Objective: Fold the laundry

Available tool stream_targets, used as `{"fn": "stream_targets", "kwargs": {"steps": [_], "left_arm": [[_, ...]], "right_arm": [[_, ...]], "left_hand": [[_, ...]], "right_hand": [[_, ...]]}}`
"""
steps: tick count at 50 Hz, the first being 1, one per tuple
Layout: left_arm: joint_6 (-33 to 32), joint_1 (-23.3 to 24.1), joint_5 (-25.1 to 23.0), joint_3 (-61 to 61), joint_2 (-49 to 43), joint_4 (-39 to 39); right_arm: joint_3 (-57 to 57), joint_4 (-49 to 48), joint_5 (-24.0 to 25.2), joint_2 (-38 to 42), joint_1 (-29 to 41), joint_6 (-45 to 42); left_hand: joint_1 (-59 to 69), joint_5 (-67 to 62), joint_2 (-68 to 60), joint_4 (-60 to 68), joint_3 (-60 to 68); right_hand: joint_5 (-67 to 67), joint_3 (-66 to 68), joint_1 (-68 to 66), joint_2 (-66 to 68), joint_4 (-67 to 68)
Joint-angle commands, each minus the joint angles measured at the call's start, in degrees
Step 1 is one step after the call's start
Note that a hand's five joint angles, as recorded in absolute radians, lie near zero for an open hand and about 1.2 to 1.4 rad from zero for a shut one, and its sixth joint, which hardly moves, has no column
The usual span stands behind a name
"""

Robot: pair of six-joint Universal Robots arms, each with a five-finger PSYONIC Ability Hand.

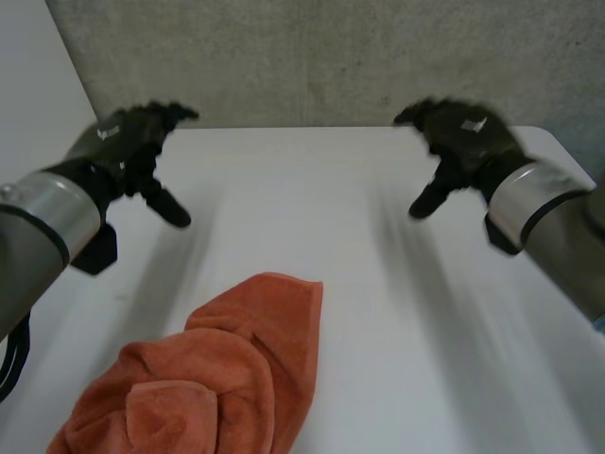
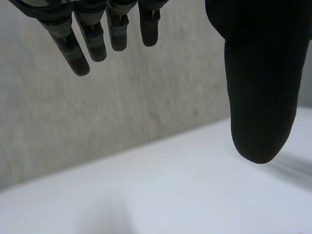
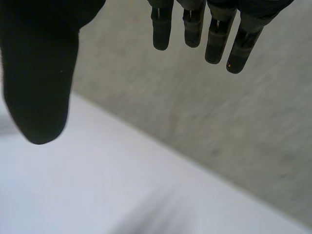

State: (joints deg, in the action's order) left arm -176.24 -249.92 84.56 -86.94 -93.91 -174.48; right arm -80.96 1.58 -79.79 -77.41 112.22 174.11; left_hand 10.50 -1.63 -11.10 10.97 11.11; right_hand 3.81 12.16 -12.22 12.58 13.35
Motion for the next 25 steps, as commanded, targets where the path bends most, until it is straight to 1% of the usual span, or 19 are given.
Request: {"fn": "stream_targets", "kwargs": {"steps": [1,3,6,8,9,11,16,25], "left_arm": [[-1.04,-0.04,0.25,-4.56,0.13,6.61],[-2.52,-0.30,0.25,-7.18,0.22,6.61],[-3.94,-0.83,0.25,-8.51,0.22,6.70],[-7.44,-2.23,0.25,-10.96,0.31,6.78],[-7.45,-2.24,0.25,-10.97,0.31,6.78],[-11.22,-4.51,0.25,-13.51,0.22,6.96],[-14.57,-6.80,0.25,-16.24,0.22,7.22],[-16.24,-9.53,0.17,-19.23,-0.22,7.22]], "right_arm": [[1.07,6.24,0.69,6.66,9.59,3.87],[1.15,6.33,0.86,9.72,12.92,7.63],[1.33,6.42,0.95,11.32,13.99,9.76],[2.29,6.42,1.47,14.38,16.00,13.61],[2.30,6.42,1.48,14.40,16.01,13.63],[4.22,6.42,1.74,17.63,19.16,15.99],[6.25,6.42,1.65,20.54,22.15,17.66],[8.80,6.33,2.53,24.68,26.29,21.80]], "left_hand": [[3.92,-2.79,-3.32,3.45,3.31],[4.09,-2.96,-3.49,3.62,3.48],[4.09,-2.96,-3.49,3.62,3.48],[4.09,-2.96,-3.49,3.62,3.48],[4.09,-2.96,-3.49,3.62,3.48],[4.09,-2.96,-3.49,3.62,3.48],[4.26,-3.12,-3.65,3.79,3.64],[7.79,-6.66,-7.19,7.32,7.18]], "right_hand": [[-3.81,-2.16,2.22,-2.58,-3.35],[-3.81,-2.16,2.22,-2.58,-3.35],[-3.81,-2.16,2.22,-2.58,-3.35],[-3.81,-2.16,2.22,-2.58,-3.35],[-3.81,-2.16,2.22,-2.58,-3.35],[-3.81,-2.16,2.22,-2.58,-3.35],[-3.81,-2.16,2.22,-2.58,-3.35],[-3.81,-2.16,2.22,-2.58,-3.35]]}}
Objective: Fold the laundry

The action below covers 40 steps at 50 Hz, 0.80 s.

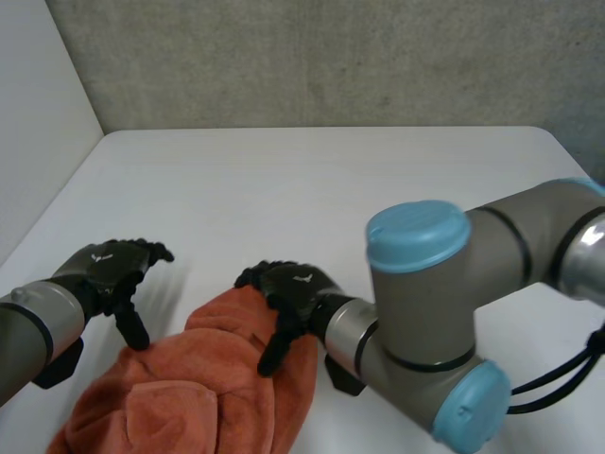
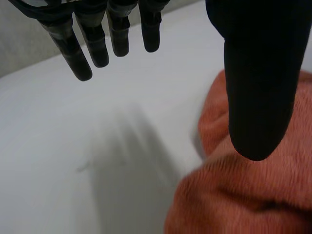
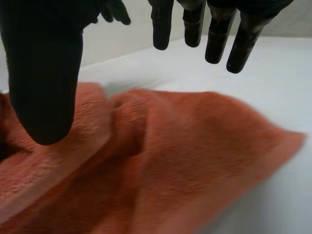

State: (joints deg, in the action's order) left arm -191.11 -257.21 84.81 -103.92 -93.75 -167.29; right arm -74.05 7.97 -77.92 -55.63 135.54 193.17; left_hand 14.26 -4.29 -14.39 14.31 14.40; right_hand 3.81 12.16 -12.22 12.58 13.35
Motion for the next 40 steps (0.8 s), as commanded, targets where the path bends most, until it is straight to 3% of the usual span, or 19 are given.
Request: {"fn": "stream_targets", "kwargs": {"steps": [1,8,10,11,13,14,15,16,18,20,24,26,32,34,40], "left_arm": [[-2.07,-2.76,-0.09,-2.78,-0.55,0.03],[-3.13,-2.94,-0.35,-4.10,-1.78,0.56],[-2.96,-2.33,-0.52,-4.10,-3.01,1.08],[-2.96,-2.33,-0.52,-4.10,-3.01,1.09],[-2.69,-2.07,-0.79,-4.10,-4.24,1.17],[-2.69,-2.07,-0.79,-4.10,-4.24,1.17],[-2.69,-1.72,-0.96,-3.93,-4.68,1.17],[-2.69,-1.71,-0.96,-3.92,-4.68,1.17],[-3.04,-0.84,-0.96,-3.05,-5.29,0.39],[-3.13,-0.57,-0.88,-2.00,-5.82,-0.05],[-2.52,0.22,-0.88,3.37,-6.62,-2.61],[-1.90,3.45,-0.70,10.10,-6.62,-6.89],[-0.67,7.78,0.00,20.51,-6.70,-16.58],[-0.14,8.83,0.09,24.27,-6.09,-22.96],[0.03,9.71,1.50,24.38,-5.21,-30.20]], "right_arm": [[2.06,-0.14,0.84,3.42,3.33,3.17],[3.56,-0.32,0.49,6.06,4.65,3.53],[4.00,-0.41,0.23,7.02,4.74,3.18],[4.00,-0.41,0.23,7.03,4.74,3.18],[4.52,-0.76,-0.21,7.38,4.65,3.00],[4.53,-0.76,-0.21,7.38,4.65,3.00],[4.96,-1.02,-1.26,7.29,4.56,2.65],[4.96,-1.02,-1.27,7.29,4.56,2.65],[6.28,-2.94,-4.85,6.15,4.12,1.60],[6.98,-4.44,-6.79,4.75,3.95,-0.06],[8.13,-7.53,-10.23,0.17,1.48,-6.14],[9.18,-11.20,-12.16,-4.11,-1.23,-12.79],[11.64,-17.99,-13.13,-11.08,-2.21,-18.18],[12.08,-21.40,-13.31,-14.75,-2.38,-19.93],[10.42,-24.14,-13.22,-18.19,-3.78,-25.02]], "left_hand": [[5.19,-5.16,-5.06,5.14,5.05],[12.27,-12.24,-12.14,12.22,12.13],[17.62,-17.59,-17.49,17.57,17.48],[17.65,-17.62,-17.52,17.60,17.51],[30.69,-30.66,-30.56,30.64,30.55],[30.77,-30.74,-30.64,30.72,30.63],[42.60,-42.56,-42.47,42.54,42.46],[42.72,-42.68,-42.58,42.66,42.57],[60.29,-60.26,-60.16,60.24,60.15],[65.69,-65.65,-65.55,65.63,65.54],[65.74,-65.71,-65.61,65.69,65.60],[65.74,-65.71,-65.61,65.69,65.60],[65.74,-65.71,-65.61,65.69,65.60],[65.74,-65.71,-65.61,65.69,65.60],[65.74,-65.71,-65.61,65.69,65.60]], "right_hand": [[-3.41,-1.76,1.82,-2.17,-2.95],[7.38,9.02,-8.96,8.61,7.84],[21.41,23.06,-23.00,22.64,21.87],[21.51,23.15,-23.09,22.74,21.97],[50.96,52.60,-52.54,52.19,51.42],[51.11,52.76,-52.70,52.34,51.57],[66.04,67.69,-67.63,67.27,66.50],[66.19,67.84,-67.78,67.42,66.65],[66.19,67.84,-67.78,67.42,66.65],[66.19,67.84,-67.78,67.42,66.65],[66.19,67.84,-67.78,67.42,66.65],[66.19,67.84,-67.78,67.42,66.65],[66.19,67.84,-67.78,67.42,66.65],[66.19,67.84,-67.78,67.42,66.65],[66.19,67.84,-67.78,67.42,66.65]]}}
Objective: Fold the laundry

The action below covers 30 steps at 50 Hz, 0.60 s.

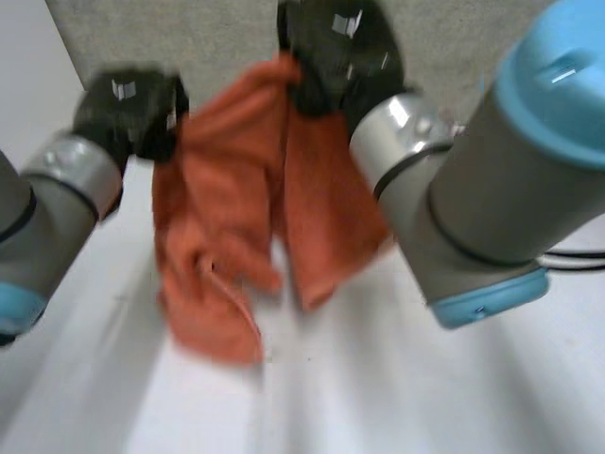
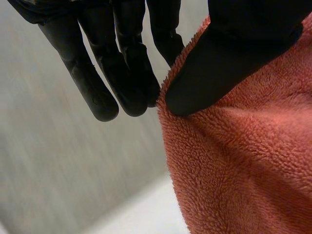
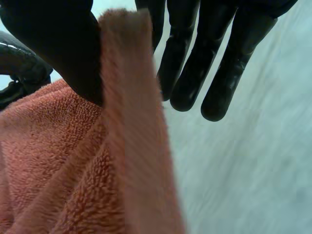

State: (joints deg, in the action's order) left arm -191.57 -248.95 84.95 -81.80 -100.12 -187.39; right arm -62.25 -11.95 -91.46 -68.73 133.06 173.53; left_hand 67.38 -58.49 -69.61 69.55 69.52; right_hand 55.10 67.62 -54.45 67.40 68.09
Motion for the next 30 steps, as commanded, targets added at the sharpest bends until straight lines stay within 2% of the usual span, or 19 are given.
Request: {"fn": "stream_targets", "kwargs": {"steps": [1,11,17,18,19,21,24,26,27,28,30], "left_arm": [[0.50,1.80,1.88,1.48,1.42,-10.97],[1.02,5.14,2.41,-13.74,0.54,-11.77],[1.02,6.19,2.68,-16.64,-8.14,-16.24],[0.94,6.55,2.68,-16.29,-9.72,-17.04],[0.93,6.55,2.68,-16.28,-9.74,-17.05],[1.02,6.37,2.68,-15.32,-11.32,-17.22],[1.11,6.37,2.59,-15.14,-11.41,-17.05],[0.85,6.37,2.41,-15.67,-10.71,-16.96],[0.85,6.37,2.41,-15.67,-10.71,-16.96],[0.85,6.37,2.41,-15.84,-10.45,-16.87],[1.02,6.29,2.41,-16.02,-10.27,-16.78]], "right_arm": [[-1.39,-4.22,0.31,-5.10,-1.31,-5.40],[-14.63,-1.07,1.19,-5.54,-4.83,-13.83],[-18.35,1.05,1.37,-4.83,-4.65,-14.19],[-18.35,1.05,1.37,-4.83,-4.65,-14.19],[-18.00,0.88,1.37,-4.83,-4.56,-14.19],[-17.03,0.79,1.37,-4.92,-4.65,-14.28],[-14.14,1.57,1.19,-4.92,-4.83,-14.54],[-13.43,2.28,1.19,-5.01,-4.91,-14.54],[-13.25,3.59,1.45,-5.18,-4.91,-14.71],[-13.69,5.60,2.24,-5.53,-4.83,-15.24],[-14.39,8.14,3.55,-5.89,-4.74,-15.94]], "left_hand": [[12.62,-11.51,-10.39,10.45,10.48],[12.62,-11.51,-10.39,10.45,10.48],[7.45,-6.33,-5.22,5.28,5.31],[0.60,0.51,1.62,-1.57,-1.54],[0.54,0.58,1.69,-1.64,-1.61],[-22.24,23.36,24.47,-24.41,-24.38],[-28.73,29.85,30.96,-30.91,-30.88],[-46.12,47.24,48.35,-48.30,-48.27],[-46.23,47.35,48.46,-48.40,-48.37],[-55.89,57.01,58.12,-58.06,-58.03],[-56.32,57.44,58.55,-58.49,-58.46]], "right_hand": [[14.90,12.38,-25.55,12.60,11.91],[14.90,12.38,-25.55,12.60,11.91],[14.90,12.38,-25.55,12.60,11.91],[14.90,12.38,-25.55,12.60,11.91],[14.90,12.38,-25.55,12.60,11.91],[14.90,12.38,-25.55,12.60,11.91],[14.90,12.38,-25.55,12.60,11.91],[14.90,12.38,-25.55,12.60,11.91],[14.90,12.38,-25.55,12.60,11.91],[14.90,12.38,-25.55,12.60,11.91],[14.90,12.38,-25.55,12.60,11.91]]}}
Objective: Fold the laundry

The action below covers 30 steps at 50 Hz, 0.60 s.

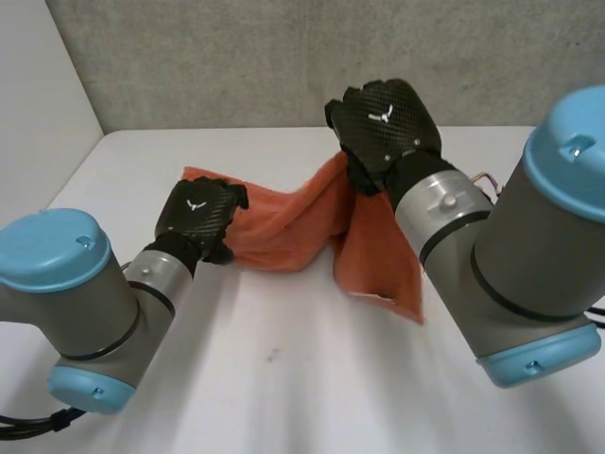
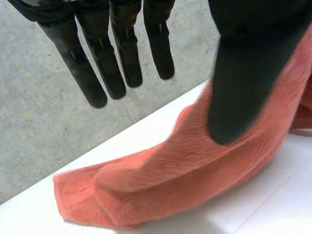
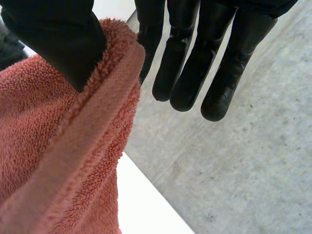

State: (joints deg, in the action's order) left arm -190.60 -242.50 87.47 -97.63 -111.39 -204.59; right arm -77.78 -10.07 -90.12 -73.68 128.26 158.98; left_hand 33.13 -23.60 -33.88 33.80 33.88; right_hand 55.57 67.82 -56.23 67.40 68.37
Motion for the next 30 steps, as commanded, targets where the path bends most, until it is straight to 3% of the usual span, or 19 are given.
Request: {"fn": "stream_targets", "kwargs": {"steps": [1,9,12,14,16,17,19,20,22,30], "left_arm": [[0.05,-0.43,-0.11,-0.19,1.61,0.51],[-0.21,-4.04,-1.51,1.39,1.97,0.33],[-0.12,-4.30,-4.41,3.59,1.00,0.33],[-0.12,-4.30,-6.52,4.73,-0.31,0.33],[-0.12,-3.51,-12.47,6.92,-3.20,0.42],[-0.12,-3.51,-12.50,6.93,-3.22,0.42],[0.05,-2.81,-19.15,9.12,-6.71,1.47],[0.05,-2.81,-19.18,9.13,-6.73,1.47],[0.14,-1.23,-24.25,11.31,-10.58,4.09],[-0.47,0.36,-29.81,16.76,-17.53,13.23]], "right_arm": [[-0.17,8.90,3.88,-1.54,0.06,-2.26],[-8.16,13.41,11.62,-7.25,0.06,-3.32],[-10.98,13.32,13.73,-10.50,0.24,-3.32],[-11.95,13.24,14.35,-11.73,0.41,-3.32],[-12.57,13.24,14.71,-13.15,0.59,-3.24],[-13.01,13.24,14.79,-14.20,0.76,-3.15],[-13.27,13.24,14.80,-15.26,0.85,-2.97],[-13.36,13.24,14.80,-16.04,0.85,-2.80],[-13.45,13.24,14.80,-16.66,0.85,-2.62],[-15.21,12.80,15.24,-22.02,1.03,-2.53]], "left_hand": [[-22.07,22.54,22.82,-22.74,-22.82],[-22.75,23.22,23.49,-23.41,-23.50],[-22.75,23.22,23.49,-23.41,-23.50],[-22.41,22.88,23.16,-23.08,-23.16],[-21.91,22.38,22.65,-22.58,-22.66],[-21.91,22.37,22.65,-22.57,-22.66],[-21.91,22.37,22.65,-22.57,-22.66],[-21.91,22.37,22.65,-22.57,-22.66],[-21.91,22.37,22.65,-22.57,-22.66],[-20.41,20.87,21.15,-21.07,-21.16]], "right_hand": [[14.43,12.18,-23.77,12.60,11.63],[14.43,12.18,-23.77,12.60,11.63],[14.43,12.18,-23.77,12.60,11.63],[14.43,12.18,-23.77,12.60,11.63],[14.43,12.18,-23.77,12.60,11.63],[14.43,12.18,-23.77,12.60,11.63],[14.43,12.18,-23.77,12.60,11.63],[14.43,12.18,-23.77,12.60,11.63],[14.43,12.18,-23.77,12.60,11.63],[14.43,12.18,-23.77,12.60,11.63]]}}
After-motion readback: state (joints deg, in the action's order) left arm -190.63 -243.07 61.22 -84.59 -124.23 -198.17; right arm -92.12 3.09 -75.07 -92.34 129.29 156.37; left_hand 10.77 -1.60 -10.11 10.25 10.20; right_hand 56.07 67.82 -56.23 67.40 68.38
